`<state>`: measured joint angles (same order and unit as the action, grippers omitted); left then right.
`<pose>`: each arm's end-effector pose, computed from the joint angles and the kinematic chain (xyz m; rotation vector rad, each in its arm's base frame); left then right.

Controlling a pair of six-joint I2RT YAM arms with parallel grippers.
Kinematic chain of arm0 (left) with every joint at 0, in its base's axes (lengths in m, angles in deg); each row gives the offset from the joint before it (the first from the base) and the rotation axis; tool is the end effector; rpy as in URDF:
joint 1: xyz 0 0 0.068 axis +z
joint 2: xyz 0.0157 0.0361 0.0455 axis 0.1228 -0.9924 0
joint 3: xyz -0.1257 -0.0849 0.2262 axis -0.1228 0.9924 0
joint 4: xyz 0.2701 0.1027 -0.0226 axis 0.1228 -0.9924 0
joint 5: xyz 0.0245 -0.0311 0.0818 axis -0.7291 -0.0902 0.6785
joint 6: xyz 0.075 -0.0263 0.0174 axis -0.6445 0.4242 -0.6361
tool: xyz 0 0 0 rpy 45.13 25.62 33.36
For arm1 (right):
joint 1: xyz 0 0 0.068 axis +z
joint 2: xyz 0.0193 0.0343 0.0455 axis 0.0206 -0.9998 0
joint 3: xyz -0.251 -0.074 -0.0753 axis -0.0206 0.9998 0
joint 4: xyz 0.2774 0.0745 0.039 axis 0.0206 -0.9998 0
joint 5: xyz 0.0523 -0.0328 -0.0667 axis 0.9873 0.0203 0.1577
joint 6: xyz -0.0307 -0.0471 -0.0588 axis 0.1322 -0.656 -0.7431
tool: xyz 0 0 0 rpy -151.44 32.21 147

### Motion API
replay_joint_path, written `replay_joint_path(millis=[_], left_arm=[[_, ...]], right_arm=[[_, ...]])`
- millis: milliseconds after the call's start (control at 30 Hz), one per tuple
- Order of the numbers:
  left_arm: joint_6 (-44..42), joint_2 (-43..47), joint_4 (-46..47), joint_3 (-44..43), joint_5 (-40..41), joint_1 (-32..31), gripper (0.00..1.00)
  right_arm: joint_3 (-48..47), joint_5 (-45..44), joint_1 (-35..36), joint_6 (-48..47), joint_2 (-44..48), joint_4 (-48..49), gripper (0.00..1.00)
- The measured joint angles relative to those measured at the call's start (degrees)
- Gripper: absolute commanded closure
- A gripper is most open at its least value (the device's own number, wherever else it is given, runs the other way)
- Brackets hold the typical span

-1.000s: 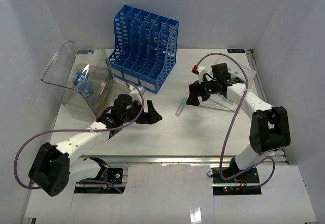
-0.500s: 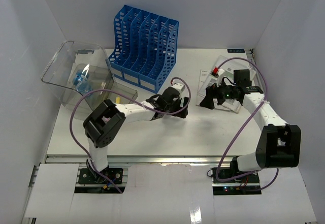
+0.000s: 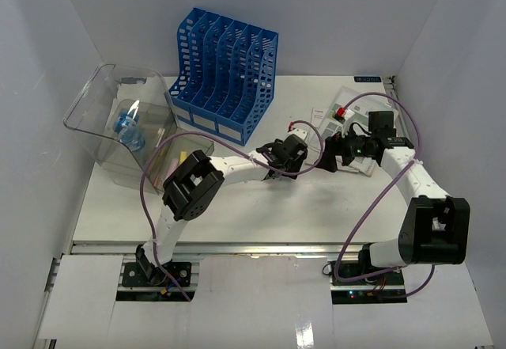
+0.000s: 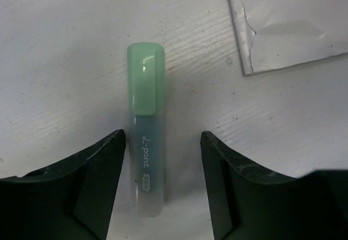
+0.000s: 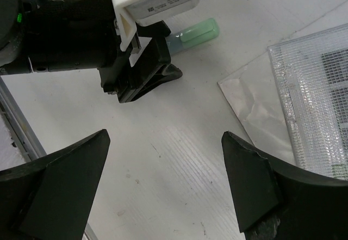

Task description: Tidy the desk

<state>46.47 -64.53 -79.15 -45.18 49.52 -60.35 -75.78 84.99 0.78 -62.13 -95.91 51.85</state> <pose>0.3245 -0.3959 0.1089 0.5687 2.3345 -0.1648 0.3260 0.0600 0.2184 -0.8026 2.0952 0.7268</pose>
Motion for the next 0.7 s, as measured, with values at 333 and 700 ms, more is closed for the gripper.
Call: replay_joint_path(millis=[333,700], left_arm=[[0.0,-0.9,-0.8,-1.3,0.9,-0.7,0.92],[2.2,7.2,-2.4,8.7,0.8,-0.7,1.0]], right_arm=[[0.3,0.6,-0.7,0.0,0.5,0.0,0.1],[0.7,1.7,-0.9,0.0,1.0,0.2,0.1]])
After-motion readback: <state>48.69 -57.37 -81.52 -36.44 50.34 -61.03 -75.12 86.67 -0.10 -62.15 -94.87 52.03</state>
